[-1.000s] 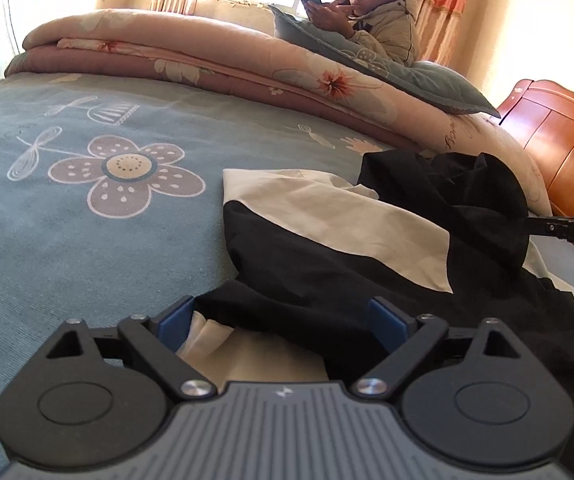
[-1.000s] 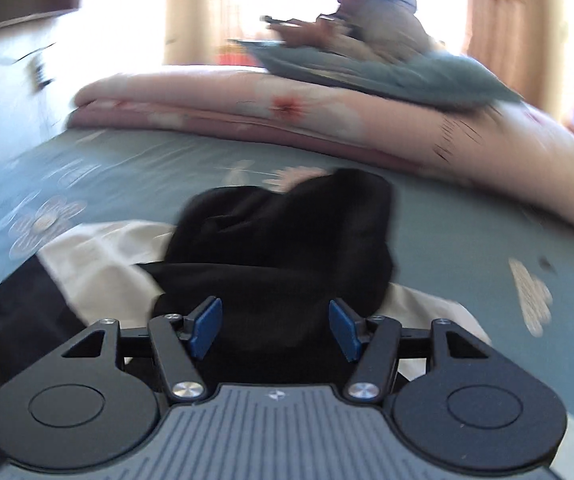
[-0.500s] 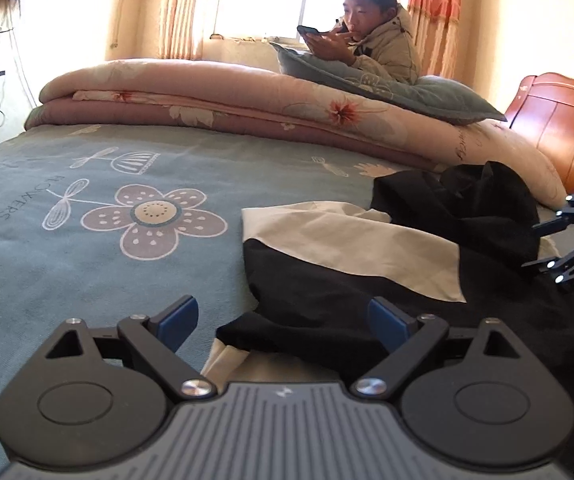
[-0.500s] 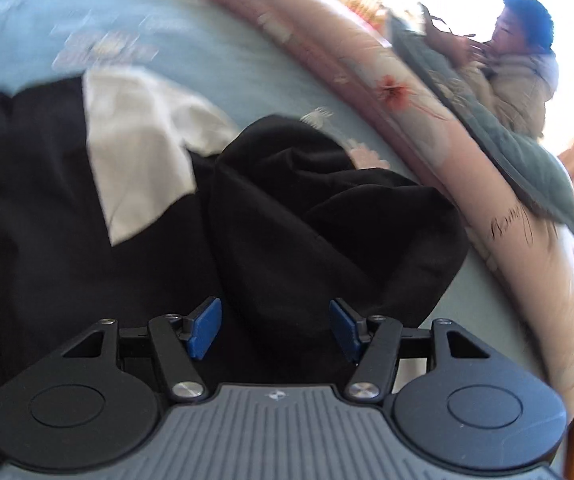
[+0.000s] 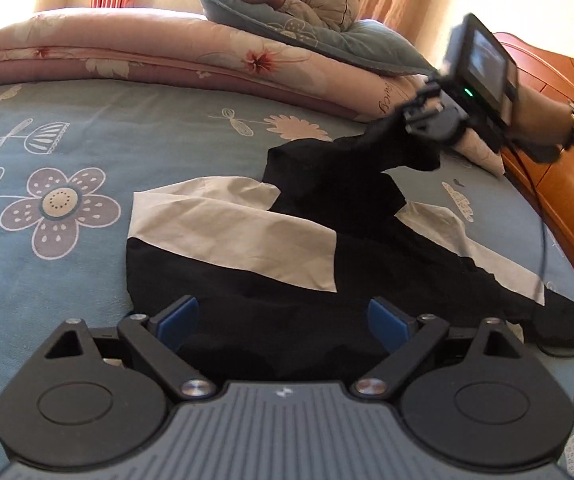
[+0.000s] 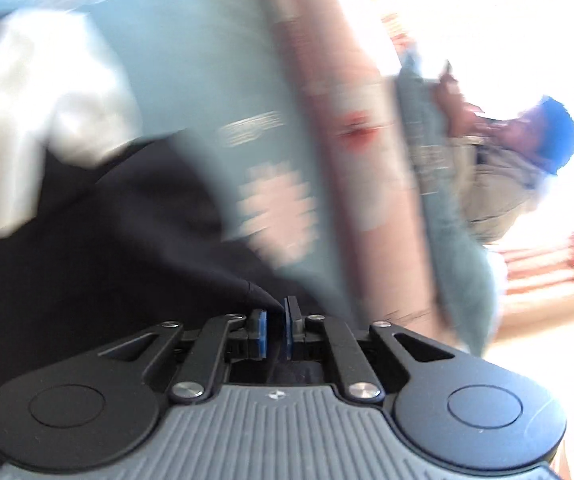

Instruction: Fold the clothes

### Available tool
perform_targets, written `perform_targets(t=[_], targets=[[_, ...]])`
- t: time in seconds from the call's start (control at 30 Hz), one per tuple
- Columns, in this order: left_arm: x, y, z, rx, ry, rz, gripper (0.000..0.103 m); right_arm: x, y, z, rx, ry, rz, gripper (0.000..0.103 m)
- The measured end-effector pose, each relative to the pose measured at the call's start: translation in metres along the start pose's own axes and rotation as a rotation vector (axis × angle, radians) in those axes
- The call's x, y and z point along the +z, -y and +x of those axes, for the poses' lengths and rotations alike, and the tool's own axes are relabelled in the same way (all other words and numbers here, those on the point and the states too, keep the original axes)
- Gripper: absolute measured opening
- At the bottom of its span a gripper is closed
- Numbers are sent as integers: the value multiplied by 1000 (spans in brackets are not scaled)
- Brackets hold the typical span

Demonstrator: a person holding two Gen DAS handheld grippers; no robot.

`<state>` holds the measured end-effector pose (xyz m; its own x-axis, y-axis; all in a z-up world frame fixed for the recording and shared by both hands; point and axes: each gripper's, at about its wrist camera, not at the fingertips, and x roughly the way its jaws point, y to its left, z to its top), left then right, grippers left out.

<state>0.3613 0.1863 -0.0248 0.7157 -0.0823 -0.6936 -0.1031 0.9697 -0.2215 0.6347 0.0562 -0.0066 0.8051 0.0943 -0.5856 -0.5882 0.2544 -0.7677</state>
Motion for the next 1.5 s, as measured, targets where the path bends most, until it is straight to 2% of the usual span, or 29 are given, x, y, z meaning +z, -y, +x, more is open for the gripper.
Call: perform_targets(t=[0.03,0.07,0.17,0.2,0.23,0.27,0.3,0.4,0.47,0.57,0.67,0.73,0.83,0.93,1.07,1.17,1.27,1.33,1.43,1.5], targets=[[3,1,-3,2,-6,-9,92,10,15,8,-33,-7,36,25],[6,2,-5,5,-13,-15,92,20,31,16,-65,-13,73,40],[11,1,-11,35,-29,-19,92,49,77,41,-164,-33,182,48],[12,-1,-11,51,-37,-17,92,52,88,41,-160,-33,230,48],[12,-3,-10,68,-49,-22,92,49,94,35,-129,-21,287,50],[13,-5,-9,86,-63,-27,92,42,96,27,-89,-10,340,58],[13,-8,-8,103,-77,-33,92,30,92,19,-34,-11,391,61],[12,-16,-4,129,-113,-47,92,-15,72,-2,166,-38,541,62],[11,-21,-1,136,-140,-47,92,-50,46,-15,270,-92,627,62],[7,-23,-4,123,-169,-73,92,-104,-9,-34,397,-219,733,62],[-2,-21,-14,128,-195,-71,92,-144,-56,-46,461,-337,821,59],[-9,-20,-24,132,-214,-79,92,-150,-66,-48,463,-353,864,57],[-24,-27,-36,110,-232,-111,92,-125,-57,-39,423,-291,855,55],[-36,-41,-38,64,-251,-131,92,-78,-31,-10,398,-239,867,55],[-41,-64,-27,35,-269,-132,92,-9,2,64,329,-308,827,55],[-37,-79,-19,30,-252,-118,92,37,28,119,252,-326,815,55],[-29,-89,-6,36,-228,-85,92,75,54,142,202,-205,817,52],[-17,-91,3,15,-213,-75,92,81,57,145,234,-202,808,53],[0,-95,17,-17,-190,-59,92,76,52,137,281,-250,771,53],[11,-97,26,-39,-175,-48,92,59,48,120,327,-224,781,53]])
